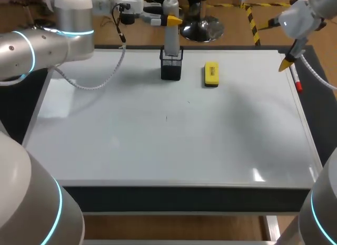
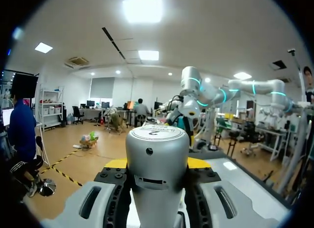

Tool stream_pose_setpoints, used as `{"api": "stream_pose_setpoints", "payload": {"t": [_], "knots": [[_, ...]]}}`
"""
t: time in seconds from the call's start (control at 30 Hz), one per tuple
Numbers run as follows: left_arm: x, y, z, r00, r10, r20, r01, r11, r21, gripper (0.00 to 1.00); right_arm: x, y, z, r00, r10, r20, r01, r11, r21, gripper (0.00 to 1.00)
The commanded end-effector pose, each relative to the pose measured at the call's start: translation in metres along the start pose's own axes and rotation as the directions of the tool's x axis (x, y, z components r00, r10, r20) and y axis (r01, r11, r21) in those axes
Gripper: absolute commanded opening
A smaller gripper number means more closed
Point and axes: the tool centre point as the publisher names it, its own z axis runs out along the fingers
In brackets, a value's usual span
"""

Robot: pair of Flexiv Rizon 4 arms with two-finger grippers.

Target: Pick up the inspection probe, press it on each red-marked spot on the whiteboard one by one, put down the probe, pick up the eraser, and wipe off all the red marks.

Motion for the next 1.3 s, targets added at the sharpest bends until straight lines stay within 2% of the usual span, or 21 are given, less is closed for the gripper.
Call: {"api": "stream_pose_setpoints", "payload": {"t": [0.03, 0.6, 1.3], "knots": [[-0.003, 0.004, 0.001, 1.0, -0.003, 0.0, 0.003, 1.0, 0.005, 0.0, 0.0, 0.0, -0.001, 1.0, -0.001, -0.003, 0.001, 1.0, 0.002, 1.0], [0.001, 0.016, -0.001, 0.999, -0.032, -0.007, 0.033, 0.999, 0.022, 0.0, 0.0, 0.0, -0.001, 1.0, -0.001, -0.003, 0.001, 1.0, 0.002, 1.0], [0.001, 0.051, 0.006, 0.997, -0.078, -0.025, 0.079, 0.997, 0.018, 0.0, 0.0, 0.0, -0.001, 1.0, -0.001, -0.003, 0.001, 1.0, 0.002, 1.0]]}}
